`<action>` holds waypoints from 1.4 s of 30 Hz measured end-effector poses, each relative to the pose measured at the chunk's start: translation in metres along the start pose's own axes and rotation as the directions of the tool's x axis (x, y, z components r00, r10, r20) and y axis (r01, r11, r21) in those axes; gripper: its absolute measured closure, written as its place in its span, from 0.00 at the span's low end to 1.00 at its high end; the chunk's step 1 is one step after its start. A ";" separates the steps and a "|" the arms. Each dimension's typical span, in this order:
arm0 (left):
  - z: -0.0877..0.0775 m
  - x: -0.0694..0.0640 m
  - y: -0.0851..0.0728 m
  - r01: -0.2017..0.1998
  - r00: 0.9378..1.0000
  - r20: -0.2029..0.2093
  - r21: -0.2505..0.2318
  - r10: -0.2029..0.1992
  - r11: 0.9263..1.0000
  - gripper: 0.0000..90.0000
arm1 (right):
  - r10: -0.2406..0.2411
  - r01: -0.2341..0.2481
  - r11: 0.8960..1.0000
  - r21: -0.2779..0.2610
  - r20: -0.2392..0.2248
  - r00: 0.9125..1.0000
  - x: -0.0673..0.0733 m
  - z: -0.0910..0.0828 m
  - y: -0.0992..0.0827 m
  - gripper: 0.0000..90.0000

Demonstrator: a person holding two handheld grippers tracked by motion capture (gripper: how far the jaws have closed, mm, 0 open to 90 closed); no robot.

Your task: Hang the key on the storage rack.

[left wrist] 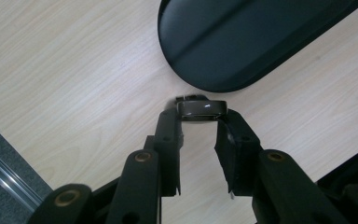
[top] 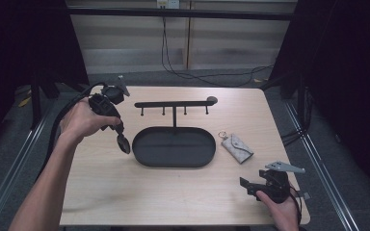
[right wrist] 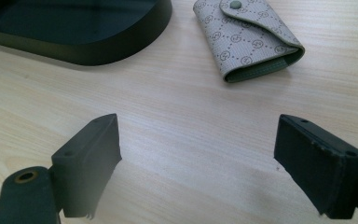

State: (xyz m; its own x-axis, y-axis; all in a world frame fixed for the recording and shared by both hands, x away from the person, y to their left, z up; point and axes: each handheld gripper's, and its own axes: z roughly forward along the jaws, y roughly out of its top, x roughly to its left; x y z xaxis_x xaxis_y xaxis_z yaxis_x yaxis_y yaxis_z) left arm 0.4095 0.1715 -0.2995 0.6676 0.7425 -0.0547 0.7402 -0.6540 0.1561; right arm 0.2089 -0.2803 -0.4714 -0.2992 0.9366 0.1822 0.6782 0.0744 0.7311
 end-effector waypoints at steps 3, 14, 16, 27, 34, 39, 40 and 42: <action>-0.003 -0.001 0.004 0.001 1.000 0.005 -0.006 -0.001 1.000 0.79 | 0.002 -0.002 1.000 0.001 0.000 1.000 0.000 0.000 0.000 0.16; -0.001 -0.014 0.024 -0.001 1.000 0.008 -0.004 0.001 1.000 0.78 | 0.002 -0.002 1.000 -0.001 -0.007 1.000 0.000 -0.001 0.000 0.16; 0.002 -0.015 0.028 -0.004 1.000 0.016 0.000 0.004 1.000 0.79 | 0.000 0.000 1.000 0.003 -0.008 1.000 0.000 -0.001 0.000 0.16; 0.007 -0.015 0.043 0.011 0.999 0.044 -0.002 -0.011 1.000 0.79 | -0.003 0.003 1.000 -0.008 -0.015 1.000 0.001 -0.002 -0.001 0.16; 0.012 -0.015 0.050 0.021 0.998 0.053 0.004 -0.022 1.000 0.79 | -0.004 0.003 1.000 -0.005 -0.019 1.000 0.001 -0.002 0.000 0.16; 0.018 -0.015 0.056 0.028 0.999 0.040 0.008 -0.028 1.000 0.79 | -0.008 0.008 1.000 -0.009 -0.024 1.000 0.001 -0.002 0.000 0.16; 0.019 -0.015 0.057 0.025 0.999 0.045 0.006 -0.025 1.000 0.79 | -0.011 0.010 1.000 -0.009 -0.024 1.000 0.001 -0.002 0.000 0.16; 0.019 -0.013 0.059 0.040 0.998 0.048 0.000 -0.040 0.999 0.78 | -0.011 0.011 1.000 -0.008 -0.024 1.000 0.001 -0.002 0.000 0.16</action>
State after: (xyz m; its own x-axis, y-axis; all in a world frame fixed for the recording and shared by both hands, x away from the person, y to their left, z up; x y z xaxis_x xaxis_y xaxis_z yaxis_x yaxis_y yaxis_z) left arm 0.4461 0.1204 -0.3086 0.6408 0.7601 -0.1076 0.7661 -0.6240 0.1542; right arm 0.2068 -0.2800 -0.4699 -0.3230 0.9271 0.1901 0.6694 0.0818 0.7384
